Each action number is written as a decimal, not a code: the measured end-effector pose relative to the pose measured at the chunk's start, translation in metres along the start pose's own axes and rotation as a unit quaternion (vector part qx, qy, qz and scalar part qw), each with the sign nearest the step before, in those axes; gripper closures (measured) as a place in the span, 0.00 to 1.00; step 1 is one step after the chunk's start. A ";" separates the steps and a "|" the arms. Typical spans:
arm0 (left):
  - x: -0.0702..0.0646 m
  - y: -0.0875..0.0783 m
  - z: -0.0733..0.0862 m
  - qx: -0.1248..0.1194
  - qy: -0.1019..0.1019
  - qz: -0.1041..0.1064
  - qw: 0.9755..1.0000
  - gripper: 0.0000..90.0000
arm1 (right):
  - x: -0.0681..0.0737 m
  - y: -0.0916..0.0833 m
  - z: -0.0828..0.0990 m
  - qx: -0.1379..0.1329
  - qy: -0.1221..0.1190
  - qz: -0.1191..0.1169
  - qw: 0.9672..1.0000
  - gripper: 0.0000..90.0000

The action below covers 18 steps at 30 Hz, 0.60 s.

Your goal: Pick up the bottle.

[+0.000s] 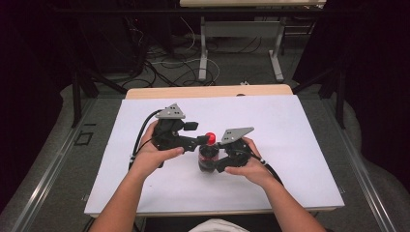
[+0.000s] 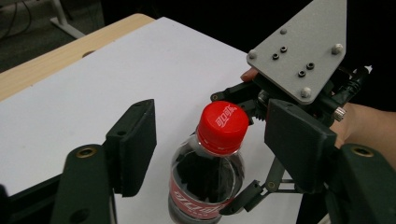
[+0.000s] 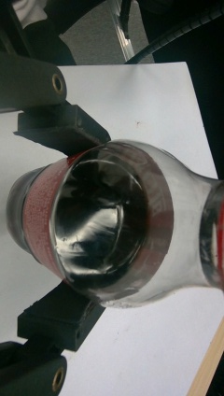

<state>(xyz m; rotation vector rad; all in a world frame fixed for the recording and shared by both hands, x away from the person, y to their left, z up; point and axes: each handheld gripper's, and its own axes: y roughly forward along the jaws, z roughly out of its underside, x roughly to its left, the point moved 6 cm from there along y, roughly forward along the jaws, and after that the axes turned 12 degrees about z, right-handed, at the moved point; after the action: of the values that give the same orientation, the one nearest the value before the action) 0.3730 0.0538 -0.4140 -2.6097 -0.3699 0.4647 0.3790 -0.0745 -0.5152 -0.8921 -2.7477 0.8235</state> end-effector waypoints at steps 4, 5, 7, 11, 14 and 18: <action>-0.002 0.004 0.000 0.013 -0.001 0.010 1.000 0.41 | 0.001 0.000 0.001 0.010 -0.007 -0.003 1.000 0.32; -0.002 0.004 0.000 0.020 0.001 0.013 1.000 0.42 | 0.001 0.000 0.001 0.012 -0.010 -0.001 1.000 0.32; -0.003 0.006 0.000 0.014 0.001 0.009 1.000 0.43 | 0.002 0.000 0.000 0.018 -0.014 0.000 1.000 0.32; -0.003 0.010 0.000 0.032 0.001 0.017 0.999 0.47 | 0.004 -0.004 -0.001 0.031 -0.022 -0.001 0.999 0.32; -0.002 0.013 -0.001 0.033 0.003 0.025 0.999 0.49 | 0.004 -0.005 -0.002 0.033 -0.026 -0.005 0.999 0.32; -0.001 0.019 -0.001 0.050 -0.003 0.044 0.998 0.54 | 0.005 -0.006 -0.001 0.043 -0.035 -0.019 0.998 0.32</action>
<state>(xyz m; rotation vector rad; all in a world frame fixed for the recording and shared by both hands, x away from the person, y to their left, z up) 0.3759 0.0366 -0.4216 -2.5352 -0.2280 0.5069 0.3718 -0.0751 -0.5113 -0.8087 -2.7548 0.9755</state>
